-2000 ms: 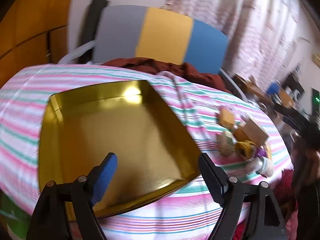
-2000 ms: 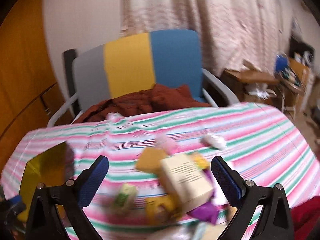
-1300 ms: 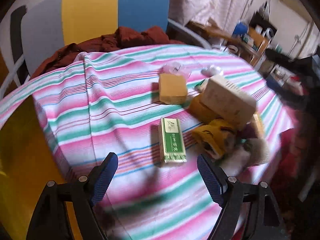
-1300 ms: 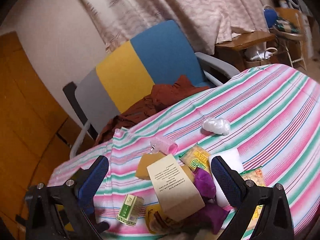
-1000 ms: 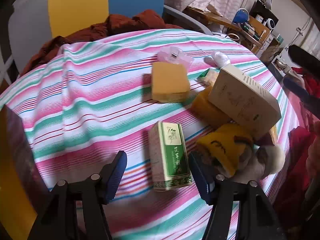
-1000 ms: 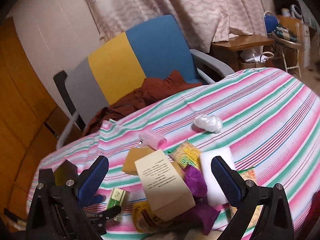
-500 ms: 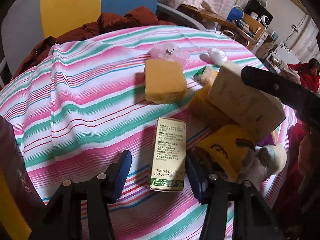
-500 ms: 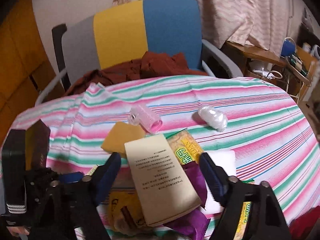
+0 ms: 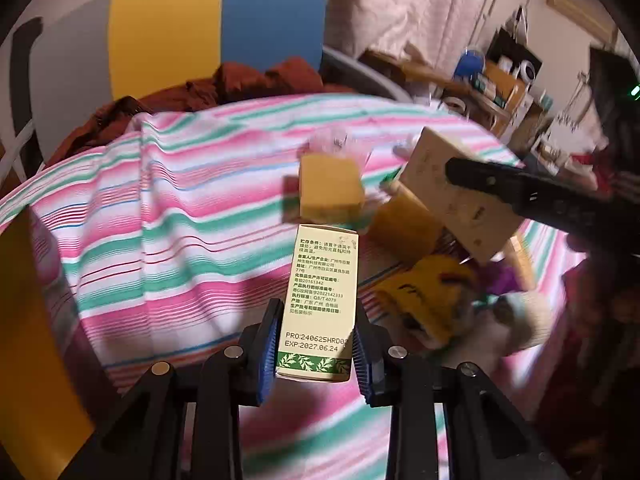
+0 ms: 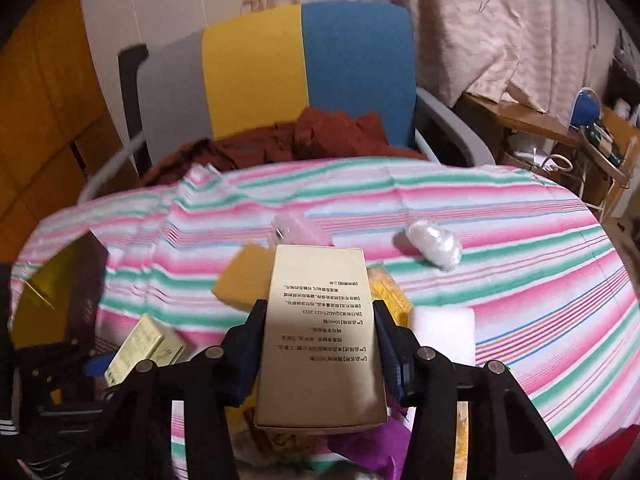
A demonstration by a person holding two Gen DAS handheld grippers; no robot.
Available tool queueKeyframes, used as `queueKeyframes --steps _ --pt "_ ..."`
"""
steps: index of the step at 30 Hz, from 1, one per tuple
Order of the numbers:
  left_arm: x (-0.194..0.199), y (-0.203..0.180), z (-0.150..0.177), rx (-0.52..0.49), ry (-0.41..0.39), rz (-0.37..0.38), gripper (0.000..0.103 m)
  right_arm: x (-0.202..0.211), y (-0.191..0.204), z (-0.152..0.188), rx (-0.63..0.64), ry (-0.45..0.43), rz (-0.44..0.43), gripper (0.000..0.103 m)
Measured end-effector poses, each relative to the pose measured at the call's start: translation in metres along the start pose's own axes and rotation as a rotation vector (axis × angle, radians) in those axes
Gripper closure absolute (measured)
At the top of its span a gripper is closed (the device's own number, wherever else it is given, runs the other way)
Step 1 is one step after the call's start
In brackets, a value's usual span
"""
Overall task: Organize objects
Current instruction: 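Grasp green medicine box with left tool while right tool grasps cream paper box, then lower both boxes into the gold tray and open both tools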
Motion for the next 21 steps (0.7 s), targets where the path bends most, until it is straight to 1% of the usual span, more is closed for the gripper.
queueKeyframes --steps 3,6,8,11,14,16,19,21 --pt "0.023 0.007 -0.004 0.034 -0.04 -0.012 0.071 0.008 0.003 -0.003 -0.007 -0.028 -0.023 0.052" --pt "0.045 0.018 -0.003 0.062 -0.081 -0.054 0.071 0.015 0.006 -0.006 -0.047 -0.038 -0.082 0.052" --pt "0.06 0.033 0.003 0.097 -0.101 -0.082 0.071 0.02 0.013 -0.005 -0.049 -0.039 -0.102 0.052" --pt "0.083 0.058 0.019 0.153 -0.121 -0.132 0.071 0.03 0.028 -0.003 -0.055 -0.037 -0.164 0.052" --pt "0.101 0.086 0.035 0.211 -0.133 -0.189 0.071 0.039 0.056 -0.001 -0.043 -0.036 -0.234 0.052" --pt "0.117 0.11 0.05 0.262 -0.144 -0.243 0.071 0.043 0.079 0.001 -0.022 -0.03 -0.288 0.052" --pt "0.135 0.143 0.075 0.332 -0.153 -0.324 0.071 0.046 0.128 0.008 0.032 -0.009 -0.361 0.052" --pt "0.142 0.161 0.09 0.382 -0.155 -0.359 0.071 0.046 0.162 0.013 0.076 0.01 -0.413 0.052"
Point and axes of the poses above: each gripper's, at about its wrist camera, not at the fingertips, and x roughly against the way its jaws point, y to its left, z to its underside, the point moved 3 cm from there along -x, roughly the way its jaws point, and after that the axes turned 3 degrees about -x, right-handed, at the moved point
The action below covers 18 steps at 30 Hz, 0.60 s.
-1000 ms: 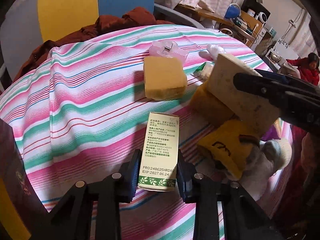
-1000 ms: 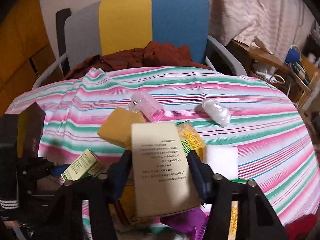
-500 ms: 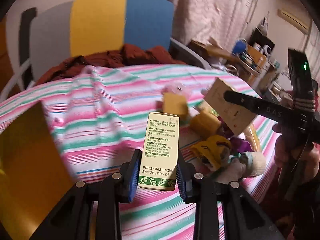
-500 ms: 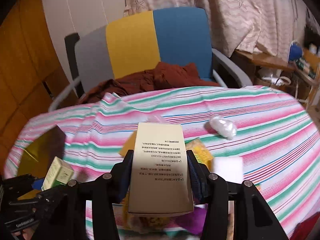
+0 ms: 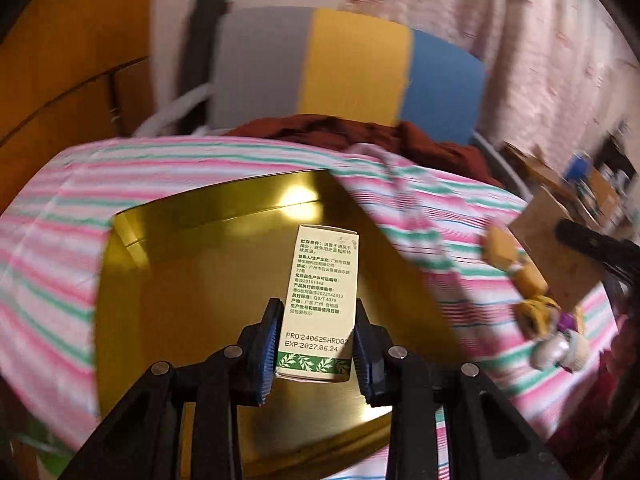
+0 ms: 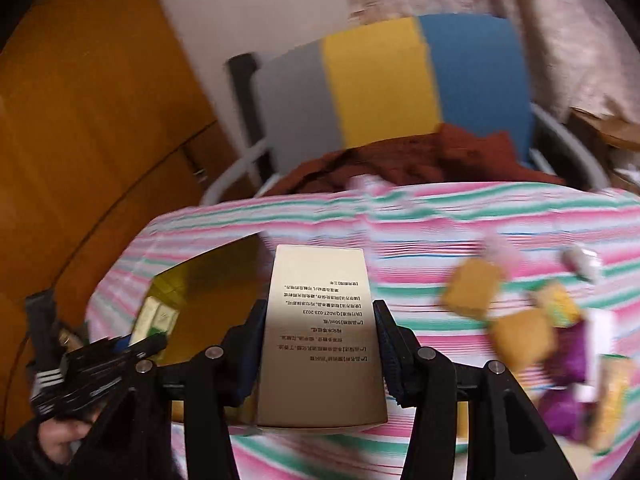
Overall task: Organize objects
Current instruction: 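Lower both boxes into the gold tray and open both tools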
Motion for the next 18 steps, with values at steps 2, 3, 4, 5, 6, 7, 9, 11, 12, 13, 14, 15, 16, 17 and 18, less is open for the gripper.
queueKeyframes --steps 2,3,4,5,6,7,9,11,12,13,14,15,16,17,18 --pt "0.002 0.026 0.008 0.047 0.0 -0.049 0.071 -0.017 0.034 0.005 0.045 0.035 -0.04 0.052" --pt "0.003 0.035 0.012 0.062 0.004 -0.065 0.071 -0.026 0.05 0.008 0.065 0.055 -0.057 0.052" --pt "0.004 0.045 0.017 0.079 0.011 -0.079 0.071 -0.034 0.062 0.011 0.08 0.076 -0.071 0.052" --pt "0.005 0.053 0.021 0.093 0.015 -0.088 0.07 -0.043 0.076 0.016 0.095 0.098 -0.086 0.052" --pt "0.005 0.059 0.026 0.106 0.019 -0.097 0.069 -0.05 0.087 0.021 0.105 0.116 -0.098 0.052" --pt "0.006 0.066 0.031 0.115 0.021 -0.103 0.065 -0.058 0.099 0.026 0.111 0.135 -0.111 0.051" --pt "0.008 0.074 0.04 0.14 0.028 -0.113 0.058 -0.071 0.118 0.037 0.113 0.176 -0.143 0.05" --pt "0.012 0.082 0.046 0.165 0.025 -0.128 0.054 -0.081 0.135 0.045 0.107 0.212 -0.186 0.05" --pt "0.014 0.087 0.047 0.173 0.021 -0.138 0.053 -0.083 0.141 0.049 0.106 0.228 -0.21 0.049" --pt "0.017 0.09 0.049 0.186 0.015 -0.15 0.053 -0.086 0.148 0.053 0.108 0.239 -0.228 0.044" --pt "0.023 0.097 0.053 0.209 0.006 -0.158 0.052 -0.088 0.154 0.056 0.119 0.243 -0.232 0.041" --pt "0.026 0.101 0.055 0.223 0.001 -0.16 0.052 -0.088 0.158 0.059 0.131 0.246 -0.233 0.041" --pt "0.03 0.105 0.056 0.239 -0.008 -0.164 0.052 -0.088 0.16 0.062 0.14 0.249 -0.231 0.041" --pt "0.033 0.107 0.056 0.245 -0.015 -0.17 0.052 -0.088 0.161 0.066 0.147 0.251 -0.222 0.039" --pt "0.037 0.11 0.057 0.253 -0.027 -0.178 0.052 -0.087 0.16 0.066 0.152 0.248 -0.209 0.037"
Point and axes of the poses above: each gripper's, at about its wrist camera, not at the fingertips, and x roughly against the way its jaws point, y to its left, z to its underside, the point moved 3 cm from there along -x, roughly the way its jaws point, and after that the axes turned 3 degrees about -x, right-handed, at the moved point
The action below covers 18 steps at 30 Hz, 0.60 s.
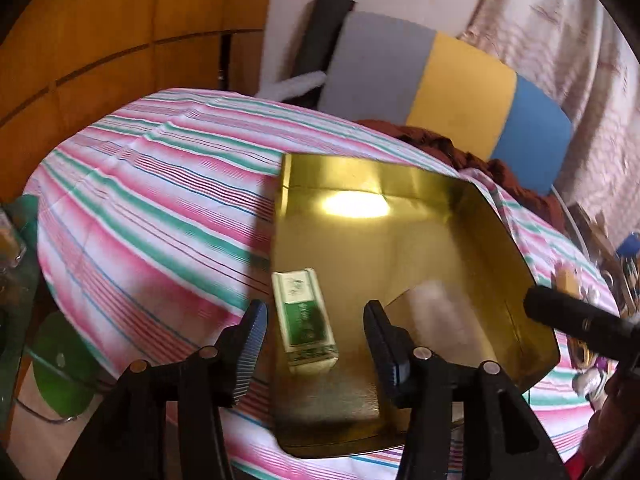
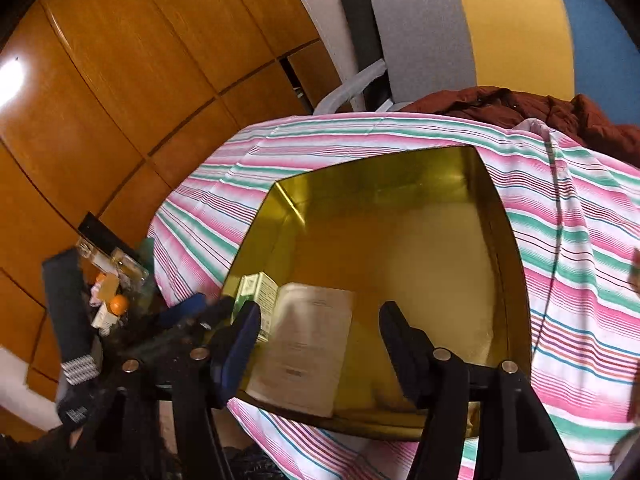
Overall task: Organize objects
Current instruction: 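Lower both boxes into the gold tray and open both tools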
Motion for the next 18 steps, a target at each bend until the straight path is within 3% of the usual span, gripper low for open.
queueKeyframes --steps 4,8,15,18 --pt "0.011 0.005 -0.003 0.012 -0.029 -0.015 0.052 0.016 0.006 0.005 0.05 -0.095 0.088 0.009" --pt "0.024 -0.004 -0.007 -0.023 -0.066 -0.023 0.052 0.031 0.016 0.008 0.129 -0.181 0.171 0.001" --pt "0.032 -0.019 -0.014 -0.075 -0.088 -0.031 0.052 0.035 0.012 0.016 0.125 -0.155 0.146 0.0" --pt "0.034 -0.024 -0.014 -0.095 -0.09 -0.031 0.052 0.043 0.006 0.02 0.121 -0.201 0.222 0.0"
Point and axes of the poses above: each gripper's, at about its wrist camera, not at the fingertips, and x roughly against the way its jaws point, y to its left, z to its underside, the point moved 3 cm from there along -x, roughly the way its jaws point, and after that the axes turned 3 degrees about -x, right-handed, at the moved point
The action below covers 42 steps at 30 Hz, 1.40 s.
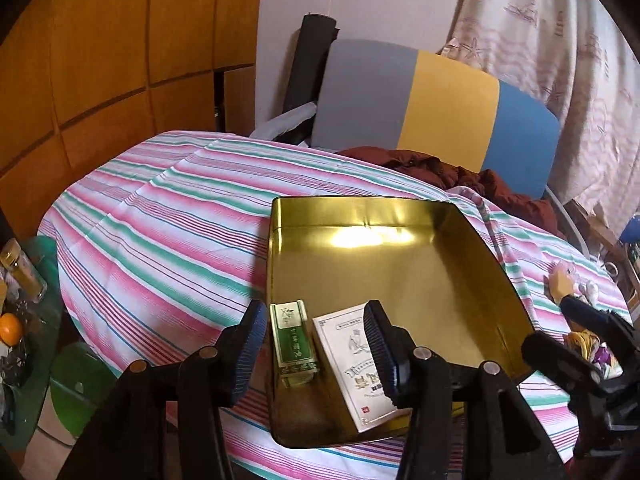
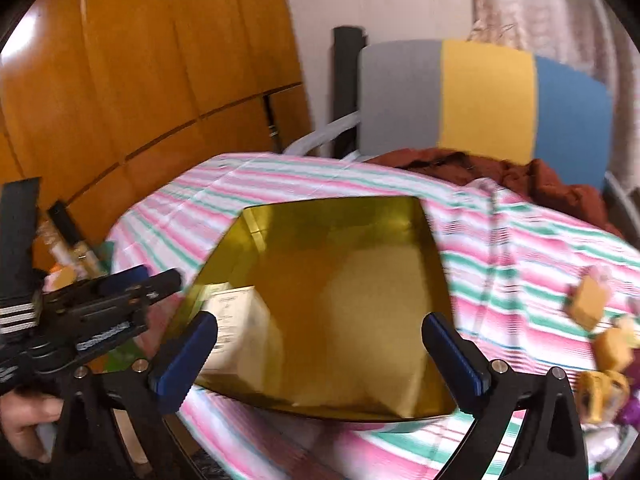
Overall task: Organize objects
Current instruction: 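Lower both boxes into the gold tray and open both tools, then withdraw both open tools from the tray back over the table items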
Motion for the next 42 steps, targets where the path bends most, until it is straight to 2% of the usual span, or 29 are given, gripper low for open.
queueKeyframes --steps 6,10,16,27,35,42 --pt "0.0 -0.011 0.004 -0.047 -0.001 -0.017 0.052 0.01 -0.008 0.005 0.042 -0.032 0.102 0.0" --pt "0.004 -0.019 0.002 -0.073 -0.022 -0.01 0.052 0.015 -0.019 0.005 0.0 -0.044 0.084 0.0" --pt "0.01 -0.037 -0.002 -0.126 -0.051 0.019 0.052 0.023 -0.031 0.011 0.018 -0.035 0.126 0.001" --pt "0.004 -0.086 0.001 -0.225 -0.005 0.196 0.051 0.042 -0.093 0.033 -0.121 0.011 0.223 0.0" --pt "0.007 -0.145 0.003 -0.338 0.012 0.326 0.051 0.092 -0.181 0.038 -0.315 -0.017 0.349 0.0" --pt "0.008 -0.214 0.011 -0.478 0.055 0.484 0.051 0.153 -0.269 0.051 -0.558 -0.098 0.479 0.0"
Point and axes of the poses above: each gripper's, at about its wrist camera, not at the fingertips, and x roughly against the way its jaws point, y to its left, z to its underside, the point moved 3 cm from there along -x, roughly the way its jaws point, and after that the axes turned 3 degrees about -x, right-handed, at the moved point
